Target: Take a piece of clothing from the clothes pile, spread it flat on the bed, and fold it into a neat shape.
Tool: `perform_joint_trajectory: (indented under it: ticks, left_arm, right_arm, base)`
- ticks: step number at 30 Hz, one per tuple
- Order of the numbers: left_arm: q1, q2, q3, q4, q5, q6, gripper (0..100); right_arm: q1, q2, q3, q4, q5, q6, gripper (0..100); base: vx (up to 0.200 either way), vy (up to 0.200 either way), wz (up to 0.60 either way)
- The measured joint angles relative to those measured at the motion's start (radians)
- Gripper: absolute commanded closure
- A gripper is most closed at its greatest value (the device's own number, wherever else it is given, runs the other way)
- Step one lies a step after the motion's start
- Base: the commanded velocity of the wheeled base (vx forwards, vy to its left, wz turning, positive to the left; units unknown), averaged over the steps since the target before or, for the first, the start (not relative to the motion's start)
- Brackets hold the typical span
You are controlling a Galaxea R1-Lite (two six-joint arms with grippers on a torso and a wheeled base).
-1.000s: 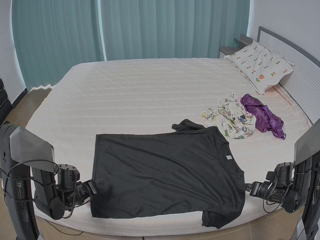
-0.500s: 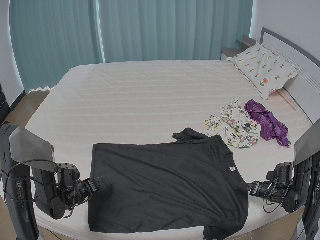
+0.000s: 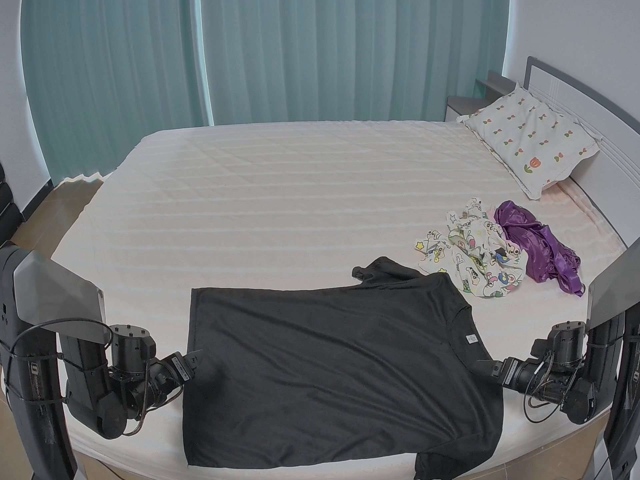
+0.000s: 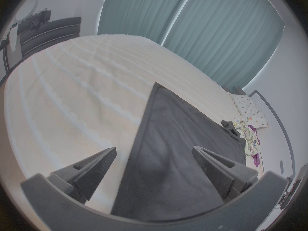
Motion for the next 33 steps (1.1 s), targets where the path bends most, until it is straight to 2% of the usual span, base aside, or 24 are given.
perform_joint_trajectory:
  ticks: [5,9,12,18,23,33]
  left_arm:
    - [0.001,-0.023,0.0,0.0,0.026,-0.011,0]
    - [0.001,-0.029,0.019,0.001,0.031,-0.087,0]
    - [0.0,-0.032,0.028,0.001,0.031,-0.135,0]
    - [-0.002,-0.037,0.04,-0.002,0.032,-0.151,0]
    - [-0.004,-0.037,0.053,-0.018,0.03,-0.16,0]
    - [-0.007,-0.034,0.091,-0.06,0.024,-0.17,0]
  right_arm:
    - [0.007,-0.005,-0.035,0.0,-0.007,0.039,0]
    - [0.009,-0.021,-0.065,0.0,-0.007,0.084,0]
    - [0.01,-0.033,-0.092,0.0,-0.007,0.093,0]
    - [0.028,-0.048,-0.182,0.013,-0.009,0.094,0]
    - [0.051,-0.066,-0.306,0.192,-0.009,0.093,0]
    - [0.092,-0.067,-0.681,0.535,-0.007,0.091,0]
  base:
    - [0.0,0.0,0.0]
    - [0.0,0.0,0.0]
    - [0.0,0.0,0.0]
    - [0.033,0.0,0.0]
    - [0.2,0.0,0.0]
    - [0.0,0.0,0.0]
